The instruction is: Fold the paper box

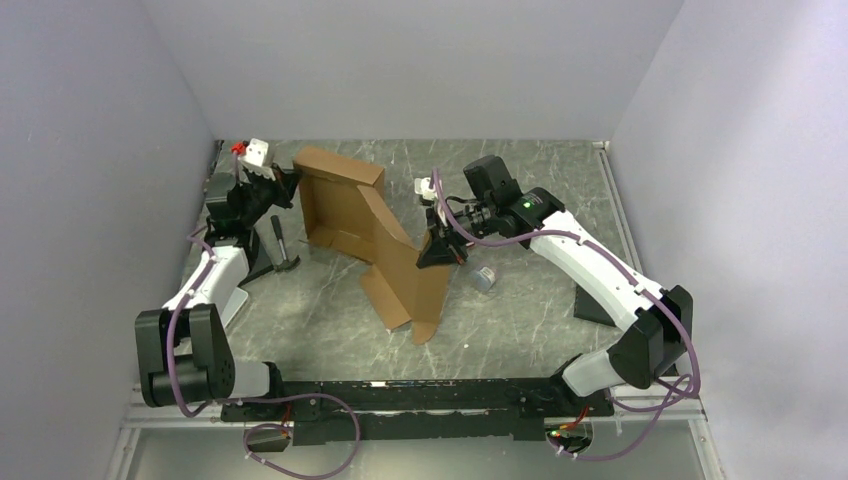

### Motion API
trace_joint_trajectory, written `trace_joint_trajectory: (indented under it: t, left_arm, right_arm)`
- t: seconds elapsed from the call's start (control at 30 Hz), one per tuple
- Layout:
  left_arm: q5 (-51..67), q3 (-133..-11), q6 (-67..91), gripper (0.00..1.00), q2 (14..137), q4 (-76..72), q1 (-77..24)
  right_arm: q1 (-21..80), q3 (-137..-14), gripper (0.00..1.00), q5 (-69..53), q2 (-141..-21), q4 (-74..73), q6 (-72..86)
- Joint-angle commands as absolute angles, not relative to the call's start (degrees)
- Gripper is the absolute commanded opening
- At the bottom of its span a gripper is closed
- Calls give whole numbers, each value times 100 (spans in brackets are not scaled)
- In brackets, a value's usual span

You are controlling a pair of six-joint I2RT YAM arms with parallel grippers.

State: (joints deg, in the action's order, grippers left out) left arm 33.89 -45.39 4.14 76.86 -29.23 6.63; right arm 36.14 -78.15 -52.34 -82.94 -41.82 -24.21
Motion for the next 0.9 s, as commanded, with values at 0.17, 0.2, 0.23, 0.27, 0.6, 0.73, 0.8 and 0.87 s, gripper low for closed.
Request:
trace_joint_trajectory:
  t: [0.17,0.2,0.23,0.27,0.6,0.73,0.8,0.87]
  left_arm:
    - [2879,-4949,650,0,7117,-1855,216]
    - [2853,-4963,662,0,7073,-1755,187]
    - [2829,-4974,686,0,7025,-1646,168]
    - [2815,-4975,705,0,6974,-1603,144]
    - [2640,-4878,637,0,6867,-1442,-172]
    - [2529,-4792,592,0,6825,-1469,-275]
    - [2498,-4767,572,0,6813,-1483,-298]
    - [2482,-4742,569,0,6814,-1502,-307]
  right_arm:
    - [3593,-8233,30,-4453,-8086,-4079,-2233]
    - [3595,-8270,37,-4344,-8036,-4112,-2259]
    - [3590,-8311,44,-4221,-7985,-4161,-2292]
    - [3586,-8357,51,-4092,-7915,-4191,-2327]
    - [3582,-9007,77,-3379,-7822,-4672,-2687]
    - [3586,-9114,80,-3363,-7845,-4734,-2715]
    - [3586,-9141,80,-3386,-7907,-4754,-2693]
    - [3590,-9094,78,-3349,-7947,-4704,-2621]
